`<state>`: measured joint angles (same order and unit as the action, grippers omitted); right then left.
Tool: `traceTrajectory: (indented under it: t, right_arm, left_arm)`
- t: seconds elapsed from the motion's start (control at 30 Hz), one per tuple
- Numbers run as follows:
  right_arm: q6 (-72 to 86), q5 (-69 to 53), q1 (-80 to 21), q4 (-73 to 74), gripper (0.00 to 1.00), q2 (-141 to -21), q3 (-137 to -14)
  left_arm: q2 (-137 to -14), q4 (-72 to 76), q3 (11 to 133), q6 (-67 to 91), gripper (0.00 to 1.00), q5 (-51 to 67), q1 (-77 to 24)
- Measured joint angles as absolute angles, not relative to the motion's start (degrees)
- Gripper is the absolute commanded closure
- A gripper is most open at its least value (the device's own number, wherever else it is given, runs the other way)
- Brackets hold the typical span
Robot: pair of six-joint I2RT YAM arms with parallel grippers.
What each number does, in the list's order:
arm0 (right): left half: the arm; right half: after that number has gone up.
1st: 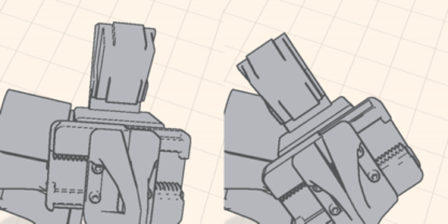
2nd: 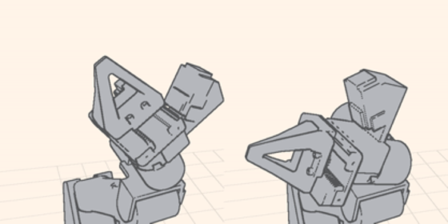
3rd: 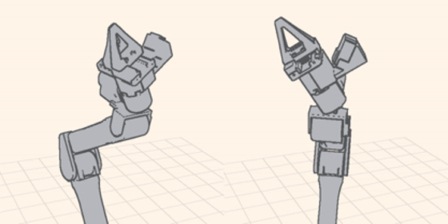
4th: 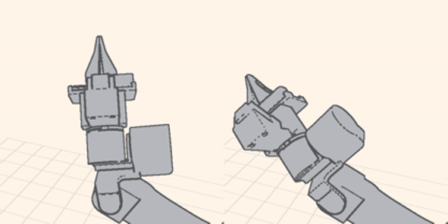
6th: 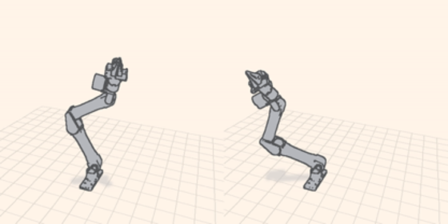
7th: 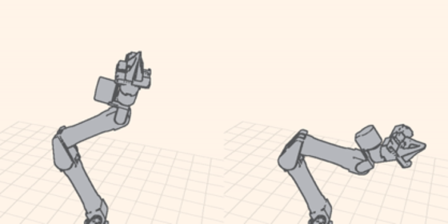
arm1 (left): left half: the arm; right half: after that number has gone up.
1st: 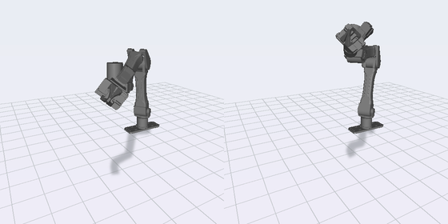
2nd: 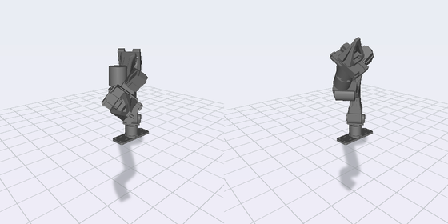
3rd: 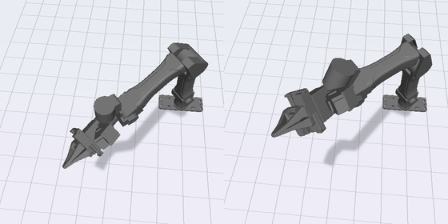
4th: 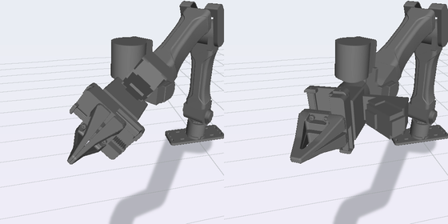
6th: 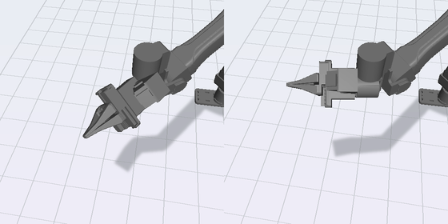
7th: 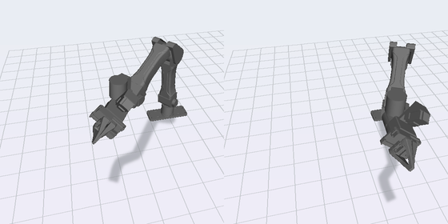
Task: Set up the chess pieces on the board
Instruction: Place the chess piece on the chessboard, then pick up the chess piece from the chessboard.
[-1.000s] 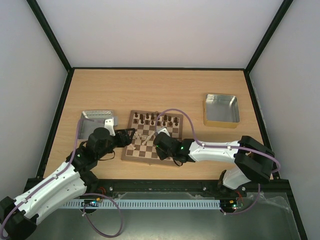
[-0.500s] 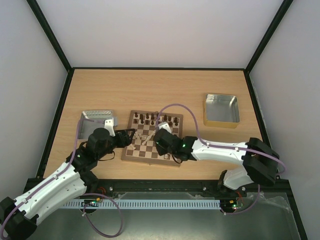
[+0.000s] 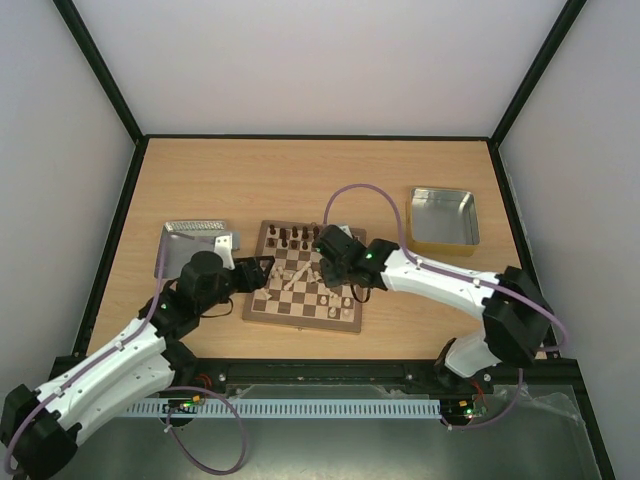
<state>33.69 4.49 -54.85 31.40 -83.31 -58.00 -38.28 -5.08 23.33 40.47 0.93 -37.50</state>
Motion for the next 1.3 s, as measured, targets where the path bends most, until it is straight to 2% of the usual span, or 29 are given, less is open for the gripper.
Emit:
traceTrajectory:
  t: [0.33, 0.53, 1.0, 1.3]
  right_arm:
    - [27.2, -3.2, -54.7, 36.9, 0.73, -92.3, -61.3]
    - [25.5, -5.1, -54.7, 37.4, 0.78, -95.4, -62.2]
    - [25.6, -4.5, -54.7, 35.2, 0.86, -96.1, -60.8]
    - [26.1, -2.8, -54.7, 29.5, 0.95, -94.0, -56.0]
  left_arm:
    - [-43.8, 0.8, 21.5, 39.8, 0.26, 4.8, -34.9]
    - [-44.2, 3.3, 20.9, 39.6, 0.26, 6.8, -33.4]
    - [-44.1, 4.1, 20.2, 39.6, 0.26, 8.6, -32.4]
    - [-43.5, 4.0, 20.2, 39.6, 0.26, 8.7, -32.3]
